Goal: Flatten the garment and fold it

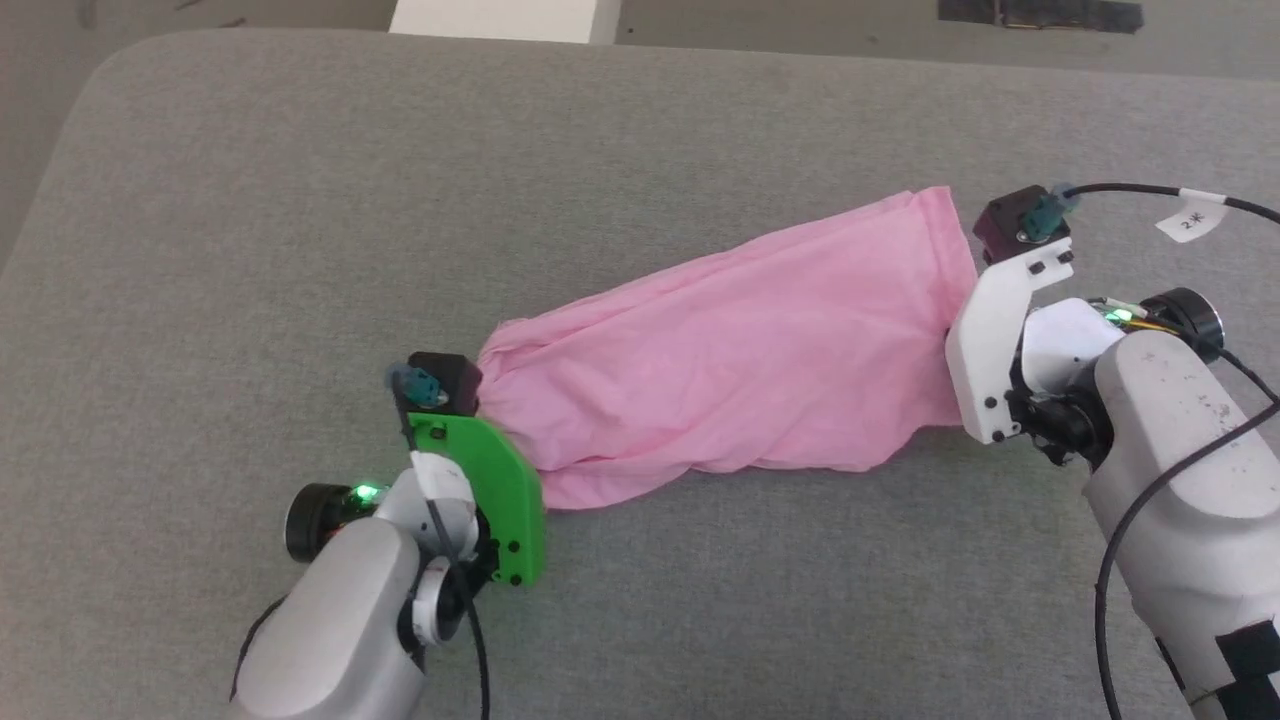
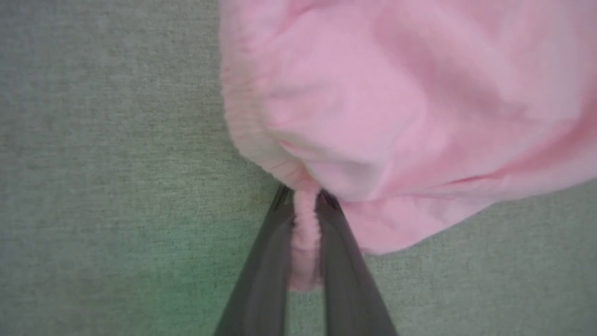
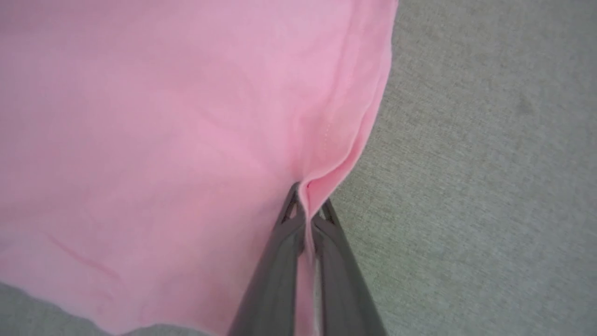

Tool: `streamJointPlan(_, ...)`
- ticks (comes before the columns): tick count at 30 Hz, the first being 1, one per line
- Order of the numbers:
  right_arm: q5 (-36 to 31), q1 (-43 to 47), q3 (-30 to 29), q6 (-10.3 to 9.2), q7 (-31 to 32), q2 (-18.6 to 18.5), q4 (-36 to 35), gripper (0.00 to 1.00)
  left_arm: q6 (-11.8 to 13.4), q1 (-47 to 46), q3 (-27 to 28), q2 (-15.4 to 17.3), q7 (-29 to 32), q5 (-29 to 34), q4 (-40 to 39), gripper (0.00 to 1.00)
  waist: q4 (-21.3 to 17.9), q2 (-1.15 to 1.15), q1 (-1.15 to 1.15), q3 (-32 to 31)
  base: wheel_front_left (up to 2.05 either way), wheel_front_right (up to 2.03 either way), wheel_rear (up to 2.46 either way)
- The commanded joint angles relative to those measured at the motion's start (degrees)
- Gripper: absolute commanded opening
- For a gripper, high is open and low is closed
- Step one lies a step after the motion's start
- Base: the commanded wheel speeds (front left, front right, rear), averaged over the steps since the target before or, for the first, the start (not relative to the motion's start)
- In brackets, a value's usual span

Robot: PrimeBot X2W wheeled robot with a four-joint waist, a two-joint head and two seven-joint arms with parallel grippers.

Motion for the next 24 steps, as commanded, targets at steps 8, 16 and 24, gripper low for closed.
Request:
streamJointPlan(8, 4.85, 7.86, -1.66, -0.09, -1.34, -1.69, -6.38, 0.0, -0.57, 3.47, 2.96, 3.21, 1.38, -3.68, -2.74, 0.0, -2.3, 0.0, 0.0, -3.96, 0.0, 0.0, 0.0)
streamJointPlan(16, 6.94, 22.7, -7.93, -0.09, 1.31, -1.77, -20.17, 0.0, 0.53, 8.0, 5.28, 5.97, 4.79, -7.04, -5.66, 0.0, -4.66, 0.0, 0.0, -7.12, 0.0, 0.0, 0.0)
streamJointPlan(24, 5.32, 37.51, -15.7, -0.09, 4.04, 5.38, -31.25, 0.0, 2.78, 12.07, 7.94, 8.48, 8.31, -10.01, -8.44, 0.0, -5.94, 0.0, 0.0, -8.01, 0.0, 0.0, 0.0)
